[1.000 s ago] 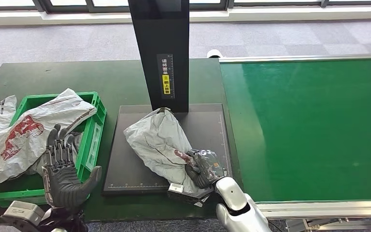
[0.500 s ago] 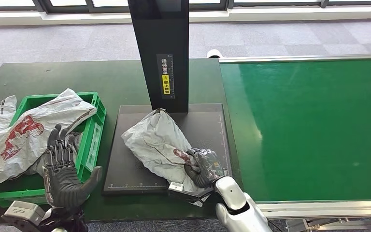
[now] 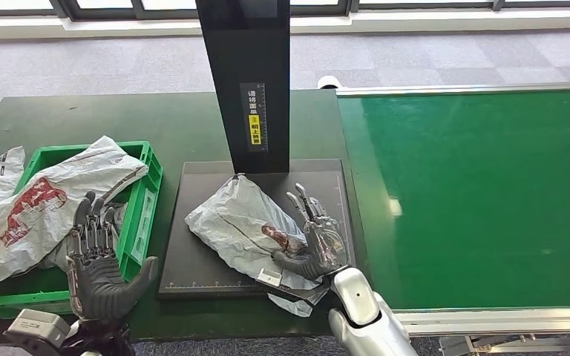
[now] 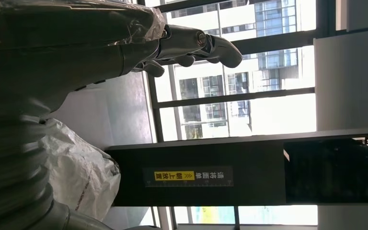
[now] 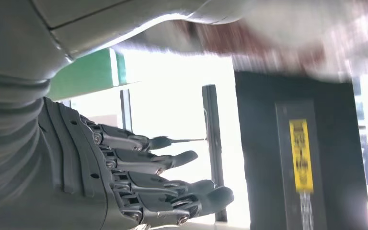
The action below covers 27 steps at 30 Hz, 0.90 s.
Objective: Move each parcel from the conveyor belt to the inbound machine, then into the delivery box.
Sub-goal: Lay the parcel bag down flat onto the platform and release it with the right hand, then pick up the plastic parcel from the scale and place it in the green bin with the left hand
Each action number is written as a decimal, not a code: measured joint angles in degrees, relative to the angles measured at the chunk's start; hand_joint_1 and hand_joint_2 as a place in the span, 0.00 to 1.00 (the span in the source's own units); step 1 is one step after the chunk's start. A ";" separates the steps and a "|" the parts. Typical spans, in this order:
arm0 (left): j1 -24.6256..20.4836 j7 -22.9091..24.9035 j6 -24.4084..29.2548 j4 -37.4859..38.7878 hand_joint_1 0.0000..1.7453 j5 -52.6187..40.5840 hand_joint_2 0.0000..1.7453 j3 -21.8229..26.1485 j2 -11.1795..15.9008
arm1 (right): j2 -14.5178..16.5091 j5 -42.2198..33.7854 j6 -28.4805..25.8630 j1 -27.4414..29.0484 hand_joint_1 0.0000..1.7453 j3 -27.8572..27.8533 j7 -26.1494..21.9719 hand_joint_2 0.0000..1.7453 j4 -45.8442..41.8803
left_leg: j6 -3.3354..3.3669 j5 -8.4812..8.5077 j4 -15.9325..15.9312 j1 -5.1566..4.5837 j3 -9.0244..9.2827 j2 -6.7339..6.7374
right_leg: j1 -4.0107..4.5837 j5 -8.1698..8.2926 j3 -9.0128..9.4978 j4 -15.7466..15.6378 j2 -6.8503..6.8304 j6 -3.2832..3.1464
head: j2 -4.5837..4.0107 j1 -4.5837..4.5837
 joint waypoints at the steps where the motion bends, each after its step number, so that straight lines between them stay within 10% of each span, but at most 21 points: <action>1: 0.21 -0.01 0.19 -0.16 0.00 -0.02 1.00 0.00 0.00 | 0.07 -0.08 0.34 0.05 0.00 0.06 -0.07 1.00 -1.11 | 0.00 0.00 0.00 0.00 0.00 0.00 | 0.00 0.00 0.00 0.00 0.00 0.00 | 0.00 0.00; 27: 0.59 -0.01 0.45 -0.66 0.00 0.37 1.00 -0.01 0.10 | 0.28 -4.17 1.48 1.92 0.00 0.22 -3.10 1.00 -9.13 | 0.00 0.00 0.00 0.00 0.00 0.00 | -0.01 0.00 0.00 0.00 0.00 0.00 | 0.00 0.00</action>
